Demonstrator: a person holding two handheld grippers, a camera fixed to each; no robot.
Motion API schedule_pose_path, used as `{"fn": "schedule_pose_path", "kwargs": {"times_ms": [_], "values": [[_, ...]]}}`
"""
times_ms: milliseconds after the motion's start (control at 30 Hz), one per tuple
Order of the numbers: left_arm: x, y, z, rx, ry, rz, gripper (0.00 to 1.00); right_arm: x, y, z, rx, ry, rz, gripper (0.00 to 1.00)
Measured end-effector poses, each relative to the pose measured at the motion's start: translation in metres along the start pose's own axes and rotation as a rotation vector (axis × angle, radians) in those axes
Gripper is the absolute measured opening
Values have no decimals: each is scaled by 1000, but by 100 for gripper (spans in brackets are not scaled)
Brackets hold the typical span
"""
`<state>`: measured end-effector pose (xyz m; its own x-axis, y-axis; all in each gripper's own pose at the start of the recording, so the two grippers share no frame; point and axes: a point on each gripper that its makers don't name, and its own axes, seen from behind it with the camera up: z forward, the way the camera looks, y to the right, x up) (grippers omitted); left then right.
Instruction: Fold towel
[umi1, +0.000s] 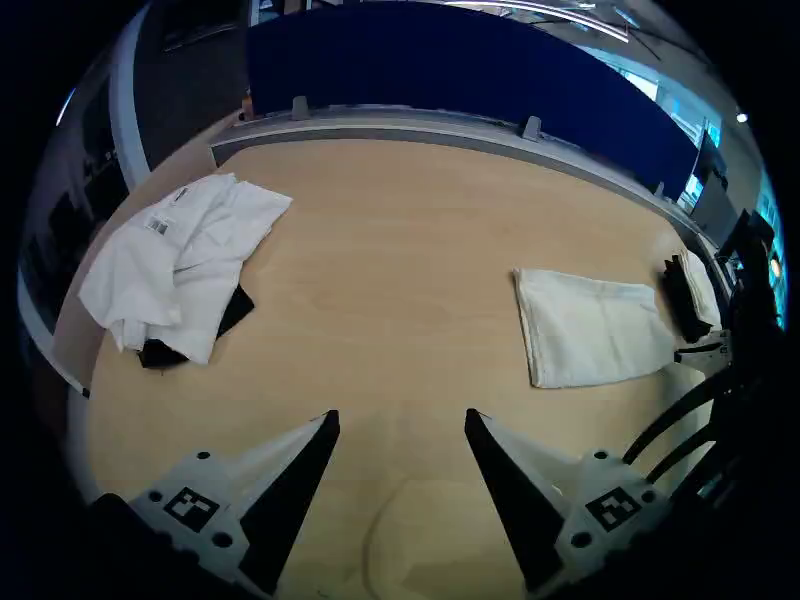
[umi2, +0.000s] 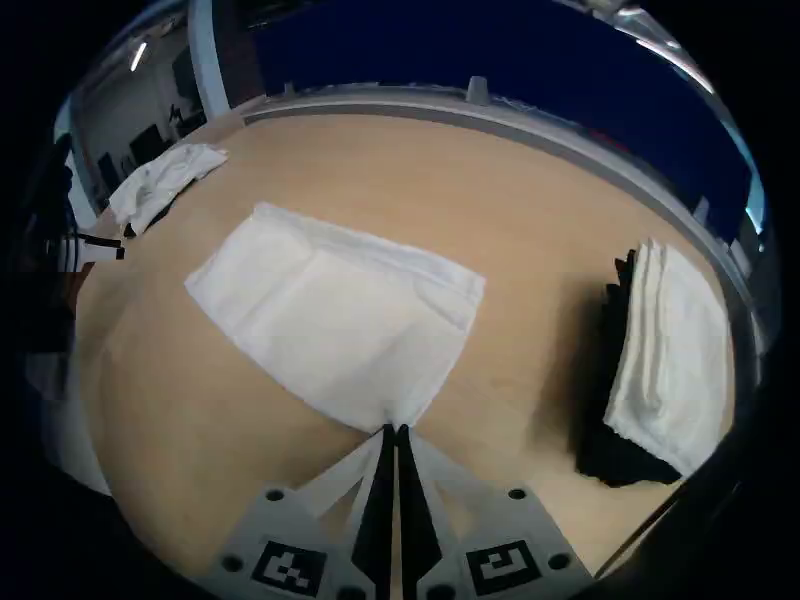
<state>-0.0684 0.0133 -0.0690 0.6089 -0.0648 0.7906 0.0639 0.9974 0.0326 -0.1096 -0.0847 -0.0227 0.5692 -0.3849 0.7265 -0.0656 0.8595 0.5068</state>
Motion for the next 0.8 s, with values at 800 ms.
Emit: {"fn": "schedule_pose_path", "kwargs": {"times_ms": [800], "values": [[9,-4,-5,-7,19,-2,93,106,-24,-43,33,154,-90,2]]}}
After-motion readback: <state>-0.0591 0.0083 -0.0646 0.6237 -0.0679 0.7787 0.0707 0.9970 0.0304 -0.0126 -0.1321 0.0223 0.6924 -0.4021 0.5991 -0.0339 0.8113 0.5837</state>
